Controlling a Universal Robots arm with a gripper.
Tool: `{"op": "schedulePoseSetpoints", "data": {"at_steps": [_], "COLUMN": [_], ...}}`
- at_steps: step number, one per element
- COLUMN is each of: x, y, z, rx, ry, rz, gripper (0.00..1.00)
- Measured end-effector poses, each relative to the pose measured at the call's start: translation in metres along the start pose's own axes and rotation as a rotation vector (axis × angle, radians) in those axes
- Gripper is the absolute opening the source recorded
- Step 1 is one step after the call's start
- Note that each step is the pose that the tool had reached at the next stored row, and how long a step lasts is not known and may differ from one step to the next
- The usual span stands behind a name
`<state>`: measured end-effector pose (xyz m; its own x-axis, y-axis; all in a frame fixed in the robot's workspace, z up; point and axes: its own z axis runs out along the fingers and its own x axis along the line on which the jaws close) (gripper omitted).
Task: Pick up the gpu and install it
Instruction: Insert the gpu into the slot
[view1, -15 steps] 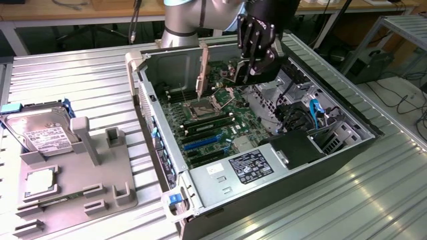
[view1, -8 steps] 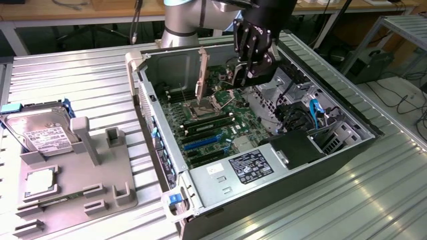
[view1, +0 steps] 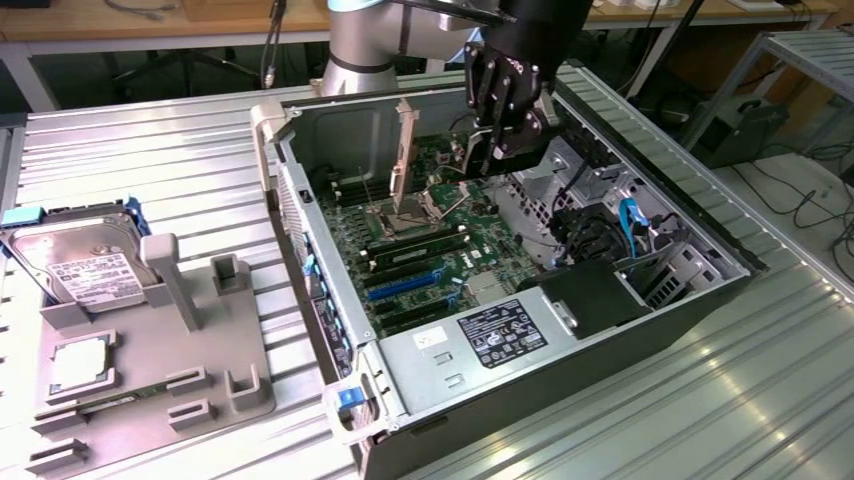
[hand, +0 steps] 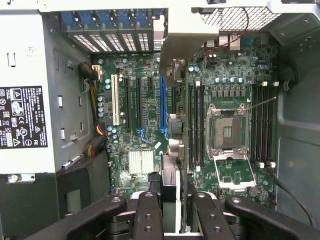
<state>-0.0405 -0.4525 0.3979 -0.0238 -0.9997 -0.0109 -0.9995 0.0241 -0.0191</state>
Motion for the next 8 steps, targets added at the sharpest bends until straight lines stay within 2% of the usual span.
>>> {"op": "schedulePoseSetpoints", "data": {"at_steps": [8], "x": [0.0000], "y": [0.0000], "z": [0.0000], "rx": [0.0000], "ry": [0.0000], "rz": [0.000], "gripper": [0.28]}}
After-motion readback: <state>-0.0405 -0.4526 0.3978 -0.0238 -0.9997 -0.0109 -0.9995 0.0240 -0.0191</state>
